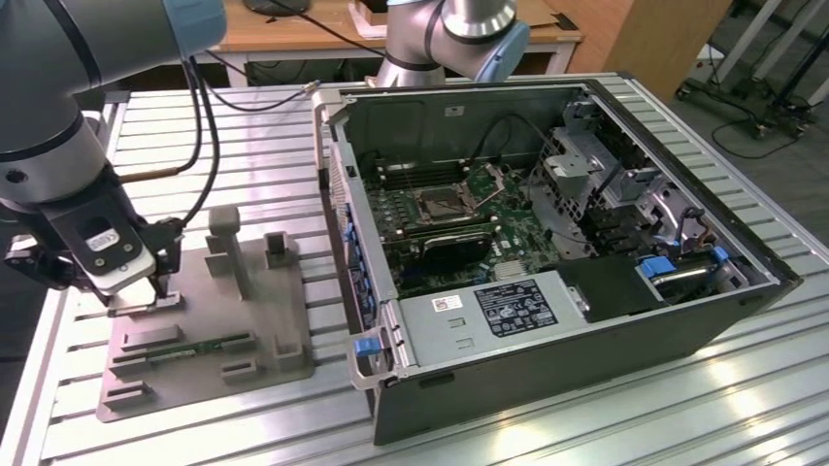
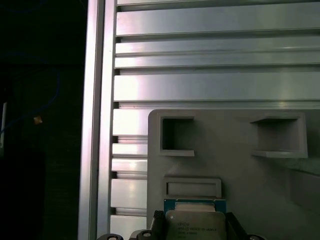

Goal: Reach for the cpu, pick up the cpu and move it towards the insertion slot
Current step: 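Pick up the cpu and move it towards the insertion slot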

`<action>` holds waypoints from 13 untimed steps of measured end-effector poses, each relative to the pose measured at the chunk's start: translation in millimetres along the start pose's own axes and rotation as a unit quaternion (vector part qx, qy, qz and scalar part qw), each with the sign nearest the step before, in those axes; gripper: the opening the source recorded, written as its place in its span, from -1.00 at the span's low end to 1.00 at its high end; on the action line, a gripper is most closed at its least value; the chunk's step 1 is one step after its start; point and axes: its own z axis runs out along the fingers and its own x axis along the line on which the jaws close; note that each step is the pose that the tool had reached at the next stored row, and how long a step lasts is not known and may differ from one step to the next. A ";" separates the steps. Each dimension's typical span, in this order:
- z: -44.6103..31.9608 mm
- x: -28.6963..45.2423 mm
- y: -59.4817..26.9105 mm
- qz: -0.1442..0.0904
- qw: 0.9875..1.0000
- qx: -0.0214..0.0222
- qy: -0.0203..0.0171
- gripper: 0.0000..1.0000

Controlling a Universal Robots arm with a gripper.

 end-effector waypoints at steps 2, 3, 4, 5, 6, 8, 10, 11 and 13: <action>-1.0 0.0 0.0 0.000 1.000 0.000 0.000 0.09; -1.4 0.0 0.1 0.000 1.000 0.000 0.000 0.09; -1.8 0.0 0.1 0.000 1.000 0.000 0.000 0.09; -2.2 0.0 0.1 0.000 1.000 0.000 0.000 0.09; -2.8 0.0 0.1 0.000 1.000 0.000 0.000 0.09; -3.7 -0.1 0.1 0.000 1.000 0.000 0.000 0.09; -4.7 0.0 0.2 0.000 1.000 0.000 0.001 0.09; -5.2 -0.1 0.2 0.000 1.000 0.000 0.001 0.09; -6.2 -0.1 0.2 0.000 1.000 0.000 0.001 0.09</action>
